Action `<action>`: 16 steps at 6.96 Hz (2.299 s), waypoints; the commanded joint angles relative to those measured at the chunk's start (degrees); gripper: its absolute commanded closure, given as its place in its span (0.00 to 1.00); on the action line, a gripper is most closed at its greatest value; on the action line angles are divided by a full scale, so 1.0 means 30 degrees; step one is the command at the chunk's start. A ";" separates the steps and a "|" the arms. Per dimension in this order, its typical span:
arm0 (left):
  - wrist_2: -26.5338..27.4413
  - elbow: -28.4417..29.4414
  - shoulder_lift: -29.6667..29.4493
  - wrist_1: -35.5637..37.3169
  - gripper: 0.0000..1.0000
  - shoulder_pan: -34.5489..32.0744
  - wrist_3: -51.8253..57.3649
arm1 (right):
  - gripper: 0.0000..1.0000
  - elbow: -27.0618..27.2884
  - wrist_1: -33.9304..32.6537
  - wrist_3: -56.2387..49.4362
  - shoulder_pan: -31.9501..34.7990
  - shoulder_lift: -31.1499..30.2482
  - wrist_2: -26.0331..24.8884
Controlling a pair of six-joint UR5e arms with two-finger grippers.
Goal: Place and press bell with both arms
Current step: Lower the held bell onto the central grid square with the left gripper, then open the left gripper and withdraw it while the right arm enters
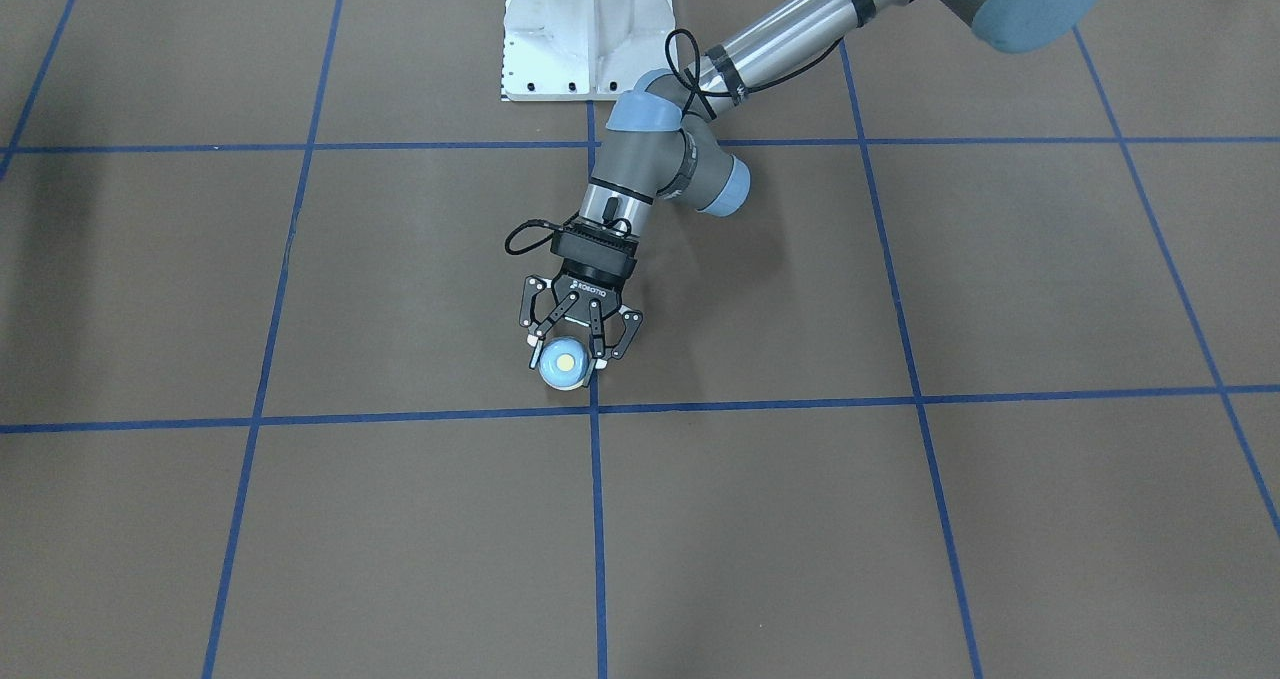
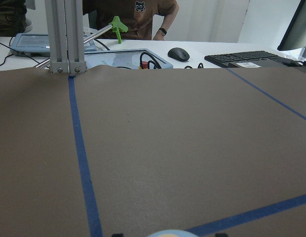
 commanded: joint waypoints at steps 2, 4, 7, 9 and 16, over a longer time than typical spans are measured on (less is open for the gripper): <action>0.0150 0.0052 -0.0059 0.0075 0.13 0.0269 0.0011 | 0.00 -0.0003 0.0004 -0.0003 0.0000 0.0059 -0.0029; 0.0150 -0.0093 -0.0118 0.0075 0.00 0.0270 0.0011 | 0.00 -0.0003 0.0004 -0.0003 0.0000 0.0117 0.0000; -0.1101 -0.2453 -0.0294 0.0191 0.01 -0.0282 0.0039 | 0.00 0.0259 0.0033 0.0026 0.0000 0.0322 0.0000; -0.3091 -0.2904 -0.0323 0.1823 0.01 -0.2094 0.0040 | 0.00 0.0260 0.0033 0.0026 0.0000 0.0877 0.0553; -1.4659 -0.4869 0.1983 1.0562 0.00 -1.0415 0.3489 | 0.01 0.0347 0.0062 1.4010 -0.7071 0.7869 -0.1657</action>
